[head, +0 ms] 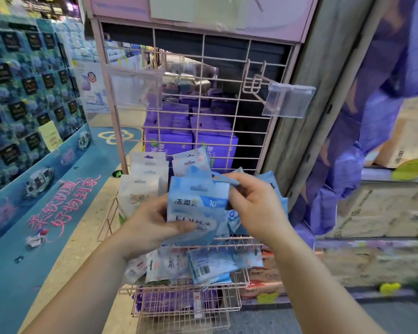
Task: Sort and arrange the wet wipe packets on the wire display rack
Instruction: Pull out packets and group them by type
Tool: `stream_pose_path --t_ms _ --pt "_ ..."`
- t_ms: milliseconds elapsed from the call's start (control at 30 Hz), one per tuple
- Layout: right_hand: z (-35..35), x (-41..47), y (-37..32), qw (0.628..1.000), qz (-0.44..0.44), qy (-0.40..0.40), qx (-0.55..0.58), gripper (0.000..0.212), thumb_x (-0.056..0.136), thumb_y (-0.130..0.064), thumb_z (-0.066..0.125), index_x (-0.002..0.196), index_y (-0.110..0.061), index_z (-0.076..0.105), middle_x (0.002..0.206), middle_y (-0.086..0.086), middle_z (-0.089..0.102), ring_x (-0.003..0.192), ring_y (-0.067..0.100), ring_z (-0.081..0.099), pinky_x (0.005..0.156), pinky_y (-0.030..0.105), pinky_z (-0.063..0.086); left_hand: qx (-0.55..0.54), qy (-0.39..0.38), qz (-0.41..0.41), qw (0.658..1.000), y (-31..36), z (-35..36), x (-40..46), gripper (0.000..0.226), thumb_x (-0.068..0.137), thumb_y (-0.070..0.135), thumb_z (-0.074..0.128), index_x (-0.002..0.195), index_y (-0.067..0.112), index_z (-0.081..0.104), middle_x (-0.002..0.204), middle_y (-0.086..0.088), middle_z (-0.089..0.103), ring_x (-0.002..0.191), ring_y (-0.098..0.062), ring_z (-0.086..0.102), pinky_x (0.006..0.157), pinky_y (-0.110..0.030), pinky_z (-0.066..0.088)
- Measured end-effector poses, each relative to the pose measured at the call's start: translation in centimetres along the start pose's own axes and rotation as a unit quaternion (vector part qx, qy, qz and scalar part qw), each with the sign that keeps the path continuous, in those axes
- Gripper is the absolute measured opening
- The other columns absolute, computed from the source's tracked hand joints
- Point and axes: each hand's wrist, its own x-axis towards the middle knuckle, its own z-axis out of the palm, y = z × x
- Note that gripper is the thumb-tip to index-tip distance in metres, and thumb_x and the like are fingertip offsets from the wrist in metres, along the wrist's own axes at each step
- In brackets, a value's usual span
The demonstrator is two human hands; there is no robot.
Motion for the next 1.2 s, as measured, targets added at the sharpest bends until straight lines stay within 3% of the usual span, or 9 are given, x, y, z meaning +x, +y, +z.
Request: stream_pose_path --t_ms 100,233,333,467,600,733,1000,1100,1200 --pt "-1.4 0.3 1.0 0.985 0.067 0.085 0.136 0.022 0.097 -0.016 0.049 0.098 -0.028 0.068 0.088 -0.004 0.074 0.07 0.011 0.067 0.062 0.021 0.053 -0.089 0.109 -0.017 0.99 -0.7 -0.3 -0.2 0.022 0.062 0.017 0.075 0.084 0.019 0.075 0.09 -0.001 0.076 0.08 -0.015 0.072 0.062 -0.02 0.055" --pt "-3.5 0.1 3.5 0.969 0.129 0.195 -0.078 0.013 0.089 -0.023 0.061 0.101 -0.028 0.064 0.087 -0.01 0.068 0.068 0.008 0.063 0.069 0.029 0.055 -0.174 0.181 -0.01 0.968 -0.8 -1.9 -0.7 0.023 0.072 0.017 0.064 0.084 0.035 0.073 0.094 0.002 0.076 0.083 -0.018 0.072 0.061 -0.029 0.057" --pt "-2.6 -0.5 4.4 0.958 0.154 0.149 -0.192 0.026 0.084 -0.034 0.065 0.109 -0.033 0.059 0.099 -0.013 0.067 0.075 0.003 0.063 0.063 0.019 0.045 -0.157 0.2 -0.001 0.967 -0.7 -2.9 -1.1 0.043 0.072 0.012 0.064 0.102 0.042 0.064 0.102 0.005 0.074 0.089 -0.019 0.071 0.063 -0.033 0.059" --pt "-1.4 -1.0 5.3 0.899 0.18 0.096 -0.388 0.066 0.079 -0.049 0.064 0.136 -0.027 0.039 0.126 0.002 0.053 0.113 0.024 0.053 0.082 0.034 0.043 -0.171 0.245 -0.021 0.954 -1.3 -3.9 -1.6 0.094 0.069 0.007 0.068 0.144 0.04 0.023 0.122 0.008 0.066 0.103 -0.019 0.067 0.077 -0.045 0.058" --pt "-0.6 -0.2 5.7 0.858 0.231 0.061 -0.456 0.095 0.067 -0.061 0.068 0.142 -0.019 0.028 0.123 0.009 0.055 0.115 0.031 0.052 0.086 0.041 0.046 -0.185 0.251 -0.037 0.949 -1.3 -4.4 -2.0 0.059 0.068 0.007 0.068 0.126 0.012 0.053 0.104 -0.004 0.074 0.088 -0.025 0.072 0.062 -0.037 0.059" --pt "-0.3 0.5 5.8 0.855 0.264 0.059 -0.443 0.076 0.064 -0.059 0.072 0.122 -0.017 0.047 0.12 0.008 0.055 0.113 0.029 0.05 0.089 0.041 0.045 -0.203 0.263 -0.035 0.943 -1.3 -4.5 -1.8 0.037 0.067 0.008 0.069 0.102 0.018 0.065 0.102 -0.006 0.074 0.087 -0.025 0.072 0.061 -0.036 0.058" --pt "0.9 -2.1 5.9 0.948 0.095 0.168 -0.253 0.07 0.07 -0.024 0.077 0.128 -0.03 0.038 0.114 -0.012 0.05 0.109 0.016 0.052 0.087 0.037 0.048 -0.202 0.276 0.004 0.939 -0.7 -5.1 -1.6 0.041 0.068 0.008 0.066 0.105 0.025 0.061 0.102 0.002 0.074 0.091 -0.022 0.071 0.064 -0.034 0.059" --pt "2.4 -2.7 5.2 0.914 -0.083 0.19 -0.348 0.072 0.069 -0.021 0.078 0.132 -0.027 0.043 0.115 -0.009 0.055 0.11 0.013 0.047 0.093 0.034 0.037 -0.206 0.288 0.009 0.935 -0.5 -5.8 -1.7 0.038 0.069 0.008 0.066 0.104 0.022 0.062 0.102 0.0 0.074 0.091 -0.024 0.071 0.065 -0.036 0.059" --pt "5.6 -2.2 4.7 0.881 -0.079 0.138 -0.445 0.063 0.073 -0.023 0.075 0.13 -0.032 0.052 0.129 0.004 0.056 0.123 0.027 0.044 0.101 0.048 0.03 -0.21 0.286 0.018 0.935 -0.2 -6.3 -1.6 0.04 0.072 0.009 0.064 0.11 0.019 0.061 0.105 -0.002 0.074 0.093 -0.024 0.071 0.069 -0.039 0.059"
